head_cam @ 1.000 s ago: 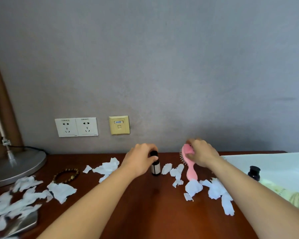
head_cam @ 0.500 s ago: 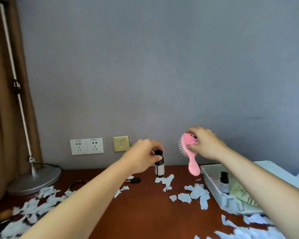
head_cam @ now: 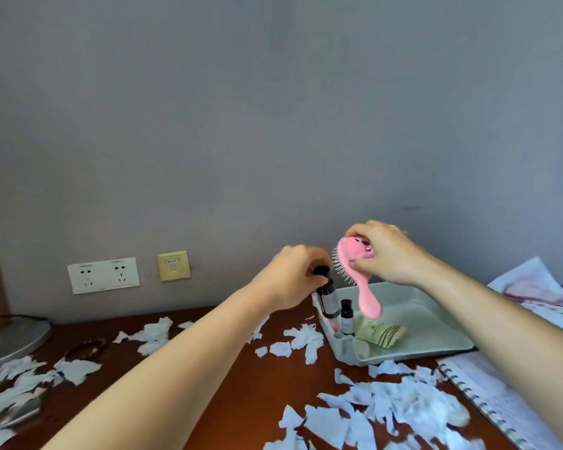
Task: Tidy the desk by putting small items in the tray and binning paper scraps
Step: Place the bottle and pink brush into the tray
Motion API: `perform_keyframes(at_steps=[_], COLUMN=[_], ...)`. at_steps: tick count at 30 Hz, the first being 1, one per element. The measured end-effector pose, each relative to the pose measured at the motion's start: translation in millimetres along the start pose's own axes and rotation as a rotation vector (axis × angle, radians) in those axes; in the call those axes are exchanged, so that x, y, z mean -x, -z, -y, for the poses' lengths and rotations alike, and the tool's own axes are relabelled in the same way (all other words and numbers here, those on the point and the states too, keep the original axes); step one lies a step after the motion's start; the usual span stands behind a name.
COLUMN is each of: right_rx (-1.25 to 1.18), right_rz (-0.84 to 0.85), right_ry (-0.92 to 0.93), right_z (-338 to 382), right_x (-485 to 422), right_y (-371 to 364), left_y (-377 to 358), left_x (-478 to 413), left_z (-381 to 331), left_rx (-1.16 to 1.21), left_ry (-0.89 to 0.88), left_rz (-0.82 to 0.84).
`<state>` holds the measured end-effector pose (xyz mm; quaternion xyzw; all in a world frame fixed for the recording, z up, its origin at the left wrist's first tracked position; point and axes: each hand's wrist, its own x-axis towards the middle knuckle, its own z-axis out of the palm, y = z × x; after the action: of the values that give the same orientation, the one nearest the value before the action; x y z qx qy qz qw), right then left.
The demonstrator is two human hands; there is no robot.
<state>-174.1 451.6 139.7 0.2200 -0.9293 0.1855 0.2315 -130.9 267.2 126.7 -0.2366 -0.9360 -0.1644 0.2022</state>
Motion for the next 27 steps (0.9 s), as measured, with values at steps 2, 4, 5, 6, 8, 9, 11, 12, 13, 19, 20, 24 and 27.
perform_keyframes(at_steps=[2, 4, 5, 6, 8, 9, 11, 12, 13, 19, 20, 24, 27], right_rx=[0.001, 0.001, 0.007, 0.016, 0.031, 0.037, 0.042, 0.035, 0.024, 0.067, 0.076, 0.092, 0.078], right_rz=[0.002, 0.0, 0.008, 0.016, 0.025, 0.029, 0.034, 0.027, 0.014, 0.01, 0.022, 0.062, 0.088], right_ry=[-0.03, -0.068, -0.09, -0.108, -0.147, -0.164, -0.211, -0.235, -0.257, -0.344, -0.35, -0.375, -0.399], right_z=[-21, -42, -54, -65, -87, -96, -115, -123, -131, -166, -171, -184, -189], right_x=[3, 5, 6, 6, 7, 8, 6, 5, 3, -3, -3, -4, -2], right_y=[0, -2, -4, -7, -13, -16, -23, -27, -32, -64, -69, -85, -98], left_y=[-19, -36, -45, -56, -76, -86, -106, -115, -124, -174, -180, -197, -205], left_x=[-15, -31, -38, -46, -62, -69, -84, -91, -97, -125, -130, -141, -142], left_z=[-7, -11, -12, -12, -12, -11, -10, -9, -9, -4, -4, -4, -3], left_rx=[0.019, 0.035, 0.05, 0.063, 0.069, 0.07, 0.085, 0.104, 0.125, 0.177, 0.178, 0.152, 0.139], left_ry=[-0.003, -0.002, 0.004, 0.011, 0.023, 0.032, 0.051, 0.061, 0.071, 0.129, 0.133, 0.121, 0.084], left_rz=[0.015, 0.027, 0.03, 0.034, 0.048, 0.052, 0.042, 0.026, 0.008, 0.008, 0.024, 0.098, 0.162])
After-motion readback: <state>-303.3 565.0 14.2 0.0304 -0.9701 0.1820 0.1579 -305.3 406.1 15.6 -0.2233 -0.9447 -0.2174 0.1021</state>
